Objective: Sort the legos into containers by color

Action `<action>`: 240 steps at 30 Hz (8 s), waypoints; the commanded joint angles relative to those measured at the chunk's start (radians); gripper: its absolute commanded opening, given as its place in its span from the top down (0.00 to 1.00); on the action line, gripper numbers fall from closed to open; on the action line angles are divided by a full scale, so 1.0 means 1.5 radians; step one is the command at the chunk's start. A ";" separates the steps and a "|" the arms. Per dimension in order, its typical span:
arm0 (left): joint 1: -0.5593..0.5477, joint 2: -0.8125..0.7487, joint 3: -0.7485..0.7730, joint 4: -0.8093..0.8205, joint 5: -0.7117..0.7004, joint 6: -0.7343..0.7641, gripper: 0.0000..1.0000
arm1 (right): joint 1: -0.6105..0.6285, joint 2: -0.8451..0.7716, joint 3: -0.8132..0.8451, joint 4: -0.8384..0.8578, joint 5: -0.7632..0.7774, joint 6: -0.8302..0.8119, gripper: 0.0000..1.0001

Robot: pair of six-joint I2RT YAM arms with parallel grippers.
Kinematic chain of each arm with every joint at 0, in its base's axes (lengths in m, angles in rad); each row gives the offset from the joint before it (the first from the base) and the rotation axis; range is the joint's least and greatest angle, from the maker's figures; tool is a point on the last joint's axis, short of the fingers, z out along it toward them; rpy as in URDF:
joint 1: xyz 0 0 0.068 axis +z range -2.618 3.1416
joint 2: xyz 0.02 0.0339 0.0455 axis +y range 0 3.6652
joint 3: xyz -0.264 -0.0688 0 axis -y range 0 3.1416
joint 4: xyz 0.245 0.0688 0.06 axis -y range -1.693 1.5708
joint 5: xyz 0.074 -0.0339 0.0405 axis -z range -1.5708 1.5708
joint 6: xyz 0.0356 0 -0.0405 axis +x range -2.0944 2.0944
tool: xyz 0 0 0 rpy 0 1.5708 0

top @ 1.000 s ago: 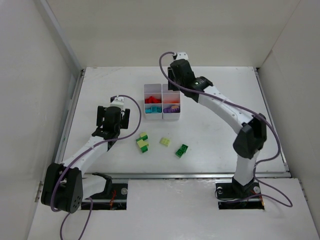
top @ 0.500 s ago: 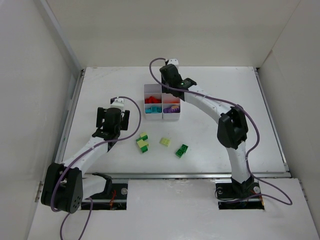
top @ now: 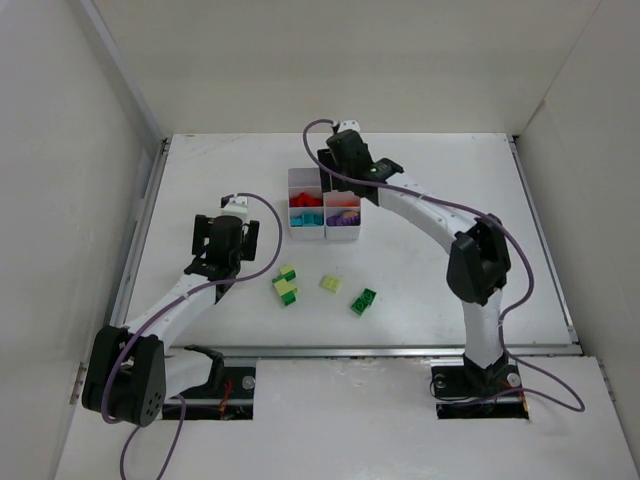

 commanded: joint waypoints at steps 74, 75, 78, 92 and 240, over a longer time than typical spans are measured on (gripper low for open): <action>0.003 -0.045 -0.024 0.022 0.002 0.005 0.00 | 0.022 -0.252 -0.344 -0.160 -0.322 -0.144 1.00; 0.003 -0.045 -0.024 0.022 0.002 0.005 0.00 | 0.014 -0.252 -0.316 -0.160 -0.322 -0.138 1.00; 0.003 -0.045 -0.024 0.022 0.002 0.005 0.00 | -0.003 -0.252 -0.282 -0.168 -0.328 -0.138 1.00; 0.003 -0.045 -0.024 0.022 -0.004 0.005 0.00 | 0.046 -0.251 -0.399 -0.248 -0.352 -0.165 0.20; -0.117 -0.289 -0.145 0.222 -0.111 0.043 0.00 | 0.563 -0.111 -0.305 -0.229 0.035 0.731 0.08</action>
